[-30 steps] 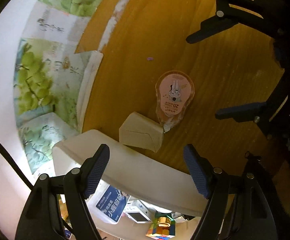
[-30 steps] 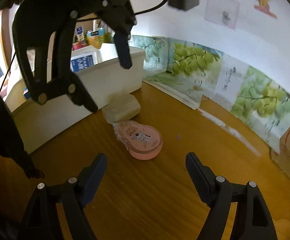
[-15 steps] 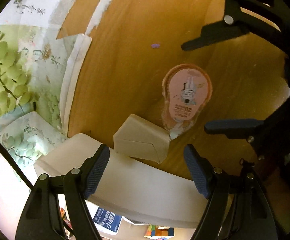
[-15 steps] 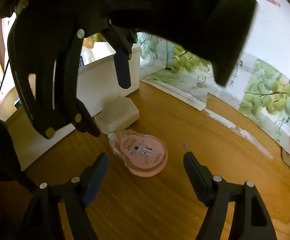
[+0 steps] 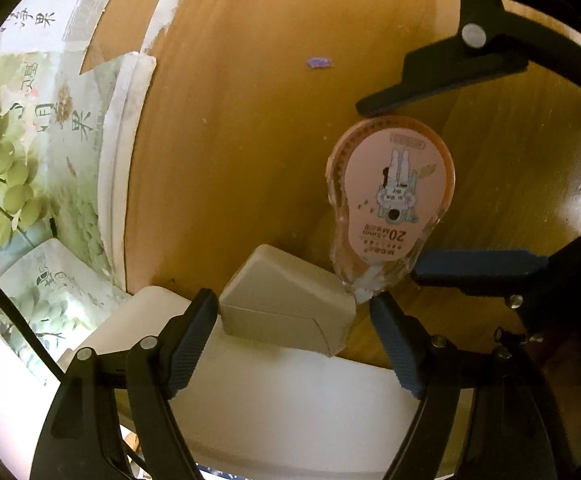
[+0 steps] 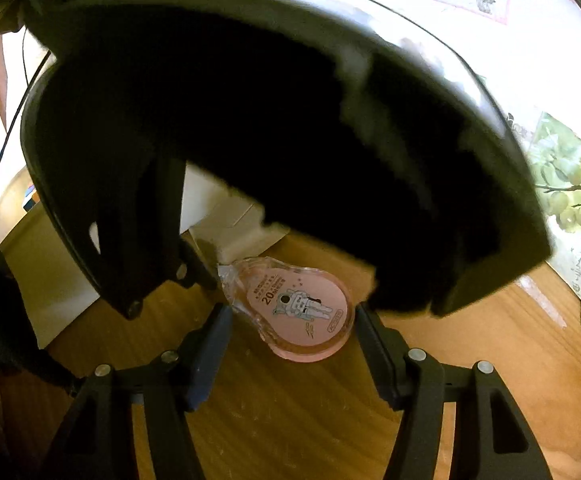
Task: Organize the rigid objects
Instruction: 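Grasp the beige block with left tool while right tool grasps the pink tape roller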
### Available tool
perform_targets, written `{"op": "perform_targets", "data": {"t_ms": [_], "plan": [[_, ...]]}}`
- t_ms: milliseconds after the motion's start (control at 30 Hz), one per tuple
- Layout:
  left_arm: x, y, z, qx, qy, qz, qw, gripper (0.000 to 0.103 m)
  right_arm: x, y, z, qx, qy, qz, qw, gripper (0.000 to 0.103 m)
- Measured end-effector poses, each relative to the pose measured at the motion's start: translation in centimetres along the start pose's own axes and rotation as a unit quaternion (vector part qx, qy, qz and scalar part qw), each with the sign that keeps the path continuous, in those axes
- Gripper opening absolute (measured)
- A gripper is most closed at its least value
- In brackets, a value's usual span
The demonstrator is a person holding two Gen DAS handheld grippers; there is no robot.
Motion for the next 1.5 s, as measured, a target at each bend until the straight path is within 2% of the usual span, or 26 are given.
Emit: {"op": "perform_targets", "data": {"t_ms": [167,233,433,500,567,667,867,1233,1500], "plan": [[0.0,-0.5,0.1,-0.001,-0.009,-0.007,0.9999,0.079,0.3,0.1,-0.4,0.0,0.004,-0.001,1.0,0.065],[0.0,-0.6,0.2,0.001,-0.01,-0.007,0.9999,0.074,0.5,0.2,-0.6,-0.001,0.004,0.0,1.0,0.066],[0.1,-1.1,0.3,0.006,-0.013,-0.007,0.9999,0.072,0.6,0.4,-0.6,-0.001,0.003,0.001,1.0,0.066],[0.1,-1.4,0.4,0.011,-0.014,-0.007,0.9998,0.072,0.5,0.6,-0.5,-0.005,0.003,0.004,1.0,0.066],[0.1,-1.7,0.4,0.025,-0.009,-0.008,0.9996,0.067,0.5,0.8,-0.5,-0.011,0.002,0.007,1.0,0.066],[0.2,-2.0,0.7,0.017,-0.015,-0.003,0.9997,0.066,0.3,0.9,-0.3,-0.019,0.002,0.005,1.0,0.065],[0.3,-3.2,1.8,-0.003,-0.019,0.009,0.9998,0.066,-0.8,0.8,0.9,-0.013,-0.004,-0.02,1.0,0.064],[0.1,-6.2,5.4,-0.002,-0.044,0.034,0.9984,0.066,-4.1,1.3,4.4,-0.022,0.001,-0.073,0.997,0.064],[-1.2,-9.8,8.6,-0.027,-0.07,0.074,0.9945,0.066,-7.6,2.9,6.8,-0.026,-0.01,-0.16,0.987,0.064]]}}
Point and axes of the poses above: each gripper's, at about its wrist camera, not at the fingertips, and z roughly against the way its jaws point, y to its left, x to its top, the point moved 2 cm from there along -z, roughly the way its jaws point
